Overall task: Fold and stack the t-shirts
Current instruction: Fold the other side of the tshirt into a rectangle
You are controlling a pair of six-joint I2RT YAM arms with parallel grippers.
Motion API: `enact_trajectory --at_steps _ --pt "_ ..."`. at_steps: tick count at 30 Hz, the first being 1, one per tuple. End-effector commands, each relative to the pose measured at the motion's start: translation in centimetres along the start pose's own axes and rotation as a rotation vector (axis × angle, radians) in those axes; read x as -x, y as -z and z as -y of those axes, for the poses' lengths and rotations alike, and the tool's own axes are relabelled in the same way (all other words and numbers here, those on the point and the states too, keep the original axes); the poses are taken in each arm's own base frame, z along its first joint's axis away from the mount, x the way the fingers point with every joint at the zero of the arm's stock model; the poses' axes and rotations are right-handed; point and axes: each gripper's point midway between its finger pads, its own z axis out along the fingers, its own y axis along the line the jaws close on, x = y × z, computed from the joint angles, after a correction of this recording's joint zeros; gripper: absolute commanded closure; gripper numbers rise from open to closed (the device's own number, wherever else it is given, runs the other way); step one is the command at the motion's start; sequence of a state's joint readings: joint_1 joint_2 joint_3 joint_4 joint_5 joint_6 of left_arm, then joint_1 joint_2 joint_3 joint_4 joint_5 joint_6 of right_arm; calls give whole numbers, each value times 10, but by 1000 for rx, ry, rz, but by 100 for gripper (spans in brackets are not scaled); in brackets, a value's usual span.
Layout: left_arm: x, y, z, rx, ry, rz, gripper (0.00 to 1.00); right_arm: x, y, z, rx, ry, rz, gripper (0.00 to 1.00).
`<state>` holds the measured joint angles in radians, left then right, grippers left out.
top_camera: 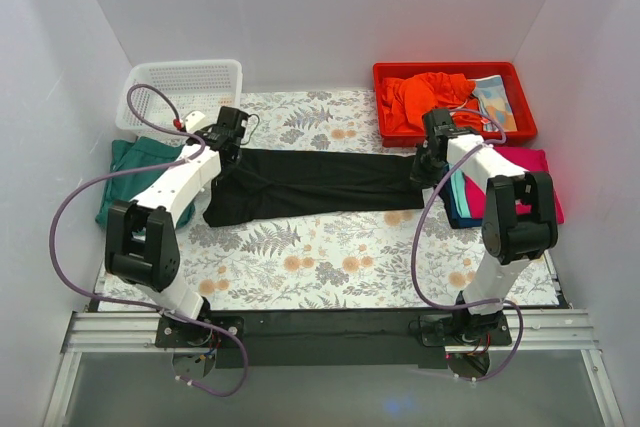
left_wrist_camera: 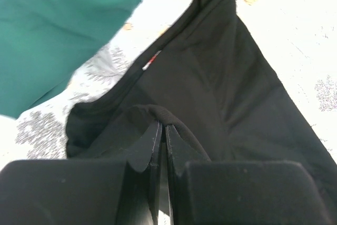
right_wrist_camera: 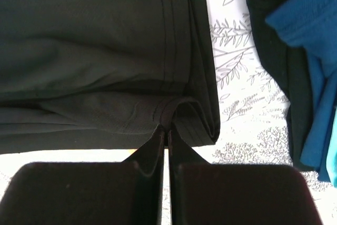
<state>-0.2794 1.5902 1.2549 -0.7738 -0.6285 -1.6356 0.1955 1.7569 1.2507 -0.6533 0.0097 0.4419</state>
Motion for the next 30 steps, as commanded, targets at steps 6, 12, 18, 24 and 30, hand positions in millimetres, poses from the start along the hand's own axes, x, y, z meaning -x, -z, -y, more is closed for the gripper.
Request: enact_trajectory --at_steps 6,12,18,24,30 --pt "11 -27 39 -60 -44 -2 100 25 -6 -5 -8 -24 28 99" --pt "13 -45 51 -52 -55 -12 100 53 -7 -19 24 -5 60 99" --pt "16 -51 53 -53 -47 -7 100 64 -7 -19 30 -22 79 56" --pt "22 -58 60 -53 -28 5 100 67 0 -28 89 -13 89 47" --pt "28 -69 70 -56 -15 11 97 34 5 -24 118 28 37 47"
